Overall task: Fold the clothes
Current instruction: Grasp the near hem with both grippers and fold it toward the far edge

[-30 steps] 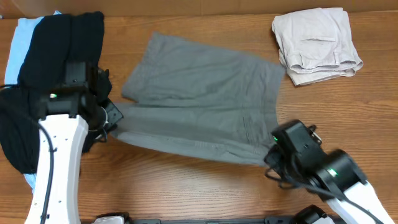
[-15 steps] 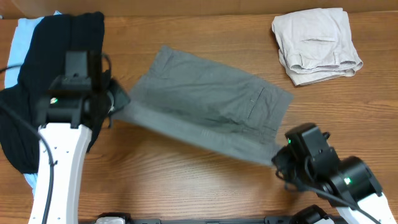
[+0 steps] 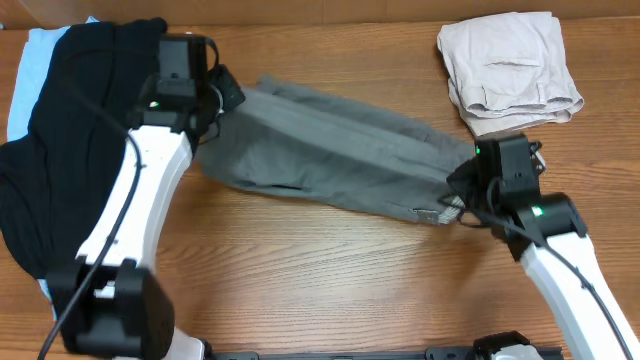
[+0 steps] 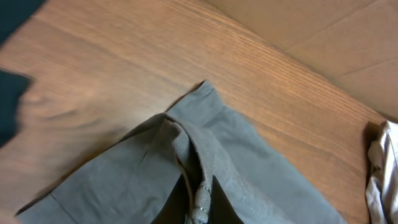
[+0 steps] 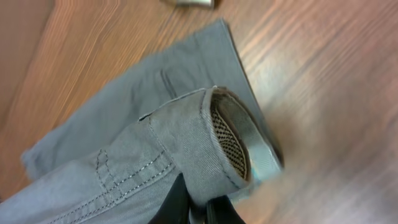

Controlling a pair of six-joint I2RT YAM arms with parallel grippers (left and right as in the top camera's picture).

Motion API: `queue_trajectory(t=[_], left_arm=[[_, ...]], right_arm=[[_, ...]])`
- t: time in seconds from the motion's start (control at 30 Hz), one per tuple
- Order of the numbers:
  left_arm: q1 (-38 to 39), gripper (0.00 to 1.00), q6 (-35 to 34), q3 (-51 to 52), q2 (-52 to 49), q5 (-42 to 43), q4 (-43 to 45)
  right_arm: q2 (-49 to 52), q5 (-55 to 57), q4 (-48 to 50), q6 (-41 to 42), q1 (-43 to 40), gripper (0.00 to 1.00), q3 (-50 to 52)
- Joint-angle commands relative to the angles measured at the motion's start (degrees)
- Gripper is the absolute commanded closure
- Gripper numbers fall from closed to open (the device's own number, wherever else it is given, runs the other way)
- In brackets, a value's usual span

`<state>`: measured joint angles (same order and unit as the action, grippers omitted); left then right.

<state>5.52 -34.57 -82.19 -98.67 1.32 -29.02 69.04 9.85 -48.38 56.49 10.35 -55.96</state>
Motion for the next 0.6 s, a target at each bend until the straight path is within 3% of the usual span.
queue_trajectory(t=[0.0,0.27,0.3,0.33,0.37,0.4,0.43,0.5,0.57], left_arm=[[-1.9,0.96,-0.3,-0.5,-4.2,-7.4,5.4],[-0.9,0.87,-0.3,-0.5,-12.1,-7.0,16.1],[-0.9,0.83,-0.3,-0.5,-12.8,-7.0,17.2],[-0.8,0.71,-0.3,-0.5,-13.5,-6.8,18.4],[-0.8,0.50,-0.3,-0.5,-14.2,-6.8,19.5],[-0.7,0.16,-0.1,-0.5,-14.8,-6.8,20.5],[-0.7,0.00,-0.1,-0.5,-15.4,-6.8,21.4],[-0.6,0.00,-0.1,-0.5,-16.0,-6.8,22.9],[-0.6,0.00,1.1,-0.5,-15.9,-6.8,24.1]], right_arm=[[5.2,10.2,2.5,-4.2,-4.2,0.96,-0.4],[17.7,10.3,14.8,-5.9,-5.0,0.96,-0.4],[18.9,10.3,15.9,-5.9,-5.0,0.96,-0.4],[20.0,10.3,17.0,-5.9,-5.0,0.94,-0.4],[21.3,10.5,18.6,-5.9,-5.0,0.89,-0.3],[22.4,10.8,20.2,-5.9,-5.0,0.71,-0.3],[23.2,11.3,21.8,-6.0,-5.0,0.49,-0.3],[24.6,12.7,25.4,-6.0,-5.0,0.00,-0.3],[24.8,13.4,27.3,-6.1,-5.0,0.00,-0.4]])
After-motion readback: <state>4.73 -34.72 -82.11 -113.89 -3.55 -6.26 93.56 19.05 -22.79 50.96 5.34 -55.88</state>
